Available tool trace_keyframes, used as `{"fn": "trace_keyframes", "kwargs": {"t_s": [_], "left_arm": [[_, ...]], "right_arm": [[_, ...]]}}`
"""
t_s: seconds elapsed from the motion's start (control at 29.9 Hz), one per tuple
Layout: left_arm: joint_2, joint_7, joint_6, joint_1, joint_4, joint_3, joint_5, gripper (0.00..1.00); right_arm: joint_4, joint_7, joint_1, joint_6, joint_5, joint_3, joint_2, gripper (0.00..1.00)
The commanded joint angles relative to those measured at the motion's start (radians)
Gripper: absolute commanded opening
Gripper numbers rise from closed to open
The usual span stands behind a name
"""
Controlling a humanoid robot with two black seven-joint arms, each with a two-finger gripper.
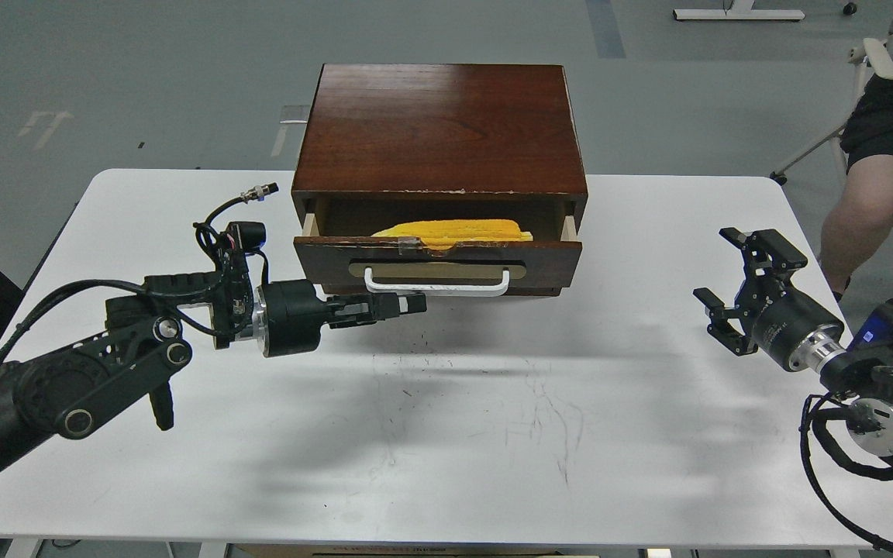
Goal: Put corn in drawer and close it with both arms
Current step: 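Keep pushing the drawer with the left gripper until flush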
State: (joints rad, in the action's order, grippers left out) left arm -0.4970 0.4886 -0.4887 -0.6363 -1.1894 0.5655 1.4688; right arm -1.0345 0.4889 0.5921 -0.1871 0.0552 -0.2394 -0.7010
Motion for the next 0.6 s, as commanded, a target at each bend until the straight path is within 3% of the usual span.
{"fn": "trace_keyframes", "kwargs": {"t_s": [0.0,0.57], "left_arm": [[0.000,0.000,0.000,-0.003,0.008,0.002,0.001,0.00],[0.005,0.000,0.000,-0.022,0.065,0.004,-0.022,0.00]], "right_arm": [[-0.001,0.000,-0.003,0.000,0.000,0.000,0.000,1.00],[0.001,0.000,-0.005,0.000,0.000,0.000,0.000,1.00]]}}
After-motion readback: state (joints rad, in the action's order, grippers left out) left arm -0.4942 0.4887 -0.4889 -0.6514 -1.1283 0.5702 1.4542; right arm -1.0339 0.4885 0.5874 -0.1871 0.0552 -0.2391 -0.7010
